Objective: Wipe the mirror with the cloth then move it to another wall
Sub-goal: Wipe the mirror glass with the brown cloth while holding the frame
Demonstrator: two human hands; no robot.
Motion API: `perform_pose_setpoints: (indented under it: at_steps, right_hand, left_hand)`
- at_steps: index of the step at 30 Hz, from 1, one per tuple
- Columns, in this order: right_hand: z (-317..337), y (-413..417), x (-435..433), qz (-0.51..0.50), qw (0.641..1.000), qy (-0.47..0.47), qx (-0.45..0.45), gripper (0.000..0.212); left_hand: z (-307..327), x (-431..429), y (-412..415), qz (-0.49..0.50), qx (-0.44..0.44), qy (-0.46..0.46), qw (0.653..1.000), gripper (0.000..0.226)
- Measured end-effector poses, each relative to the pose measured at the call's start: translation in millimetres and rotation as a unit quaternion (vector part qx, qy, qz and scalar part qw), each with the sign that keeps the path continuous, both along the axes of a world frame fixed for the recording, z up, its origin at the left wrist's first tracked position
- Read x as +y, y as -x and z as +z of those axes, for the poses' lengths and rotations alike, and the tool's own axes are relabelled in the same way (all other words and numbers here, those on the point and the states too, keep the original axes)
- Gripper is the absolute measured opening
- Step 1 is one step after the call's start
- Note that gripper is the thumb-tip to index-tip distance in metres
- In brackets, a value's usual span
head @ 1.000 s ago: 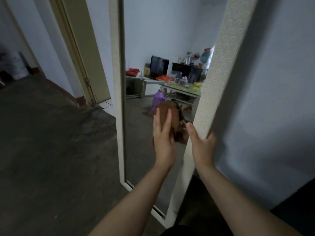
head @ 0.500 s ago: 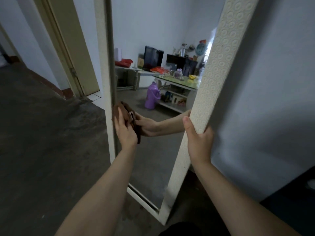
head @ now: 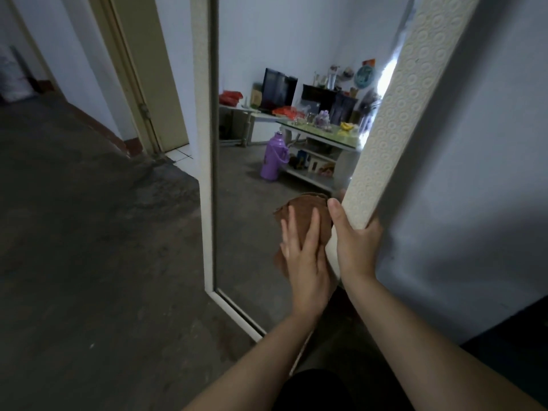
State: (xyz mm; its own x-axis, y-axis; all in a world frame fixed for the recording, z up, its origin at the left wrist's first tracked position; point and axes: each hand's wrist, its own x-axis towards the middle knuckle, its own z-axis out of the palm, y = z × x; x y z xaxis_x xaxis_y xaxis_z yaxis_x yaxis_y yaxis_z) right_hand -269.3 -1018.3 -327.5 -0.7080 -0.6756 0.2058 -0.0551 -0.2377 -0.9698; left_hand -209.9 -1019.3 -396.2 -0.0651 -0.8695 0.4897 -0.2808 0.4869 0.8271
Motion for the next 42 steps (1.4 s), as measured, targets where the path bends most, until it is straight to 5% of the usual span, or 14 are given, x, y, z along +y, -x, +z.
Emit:
perform_pose_setpoints:
  at_steps: [5, 9, 18, 28, 36, 42]
  right_hand:
    - [-2.2, 1.7, -1.9, 0.001, 1.0, -0.016, 0.008, 0.056]
    - [-1.1, 3.5, -4.0, -0.001, 1.0, -0.01, 0.004, 0.02]
    - [-6.7, 6.1, -6.9, -0.028, 0.999, 0.008, 0.027, 0.021]
    - [-32.6, 1.5, 5.6, 0.016, 0.999, -0.044, -0.021, 0.016]
    - [-74.2, -12.2, 18.8, 0.041, 0.993, -0.094, -0.054, 0.044]
    - [-74.8, -11.2, 15.2, 0.038, 0.993, -0.105, -0.03, 0.025]
  left_hand:
    - [12.8, -44.0, -15.1, 0.029, 0.028, 0.008, 0.999, 0.062]
    - [21.0, -92.3, -42.5, 0.064, 0.061, 0.013, 0.996, 0.062]
    - [-22.9, -161.4, -98.8, 0.17, 0.016, -0.073, 0.983, 0.061]
    - [-75.3, -70.7, -58.5, 0.086, 0.086, -0.176, 0.977, 0.065]
    - [-95.1, 21.9, -22.4, -0.036, -0.01, -0.072, 0.997, 0.046]
    - [-83.1, -4.2, -24.1, -0.003, 0.002, -0.077, 0.997, 0.059]
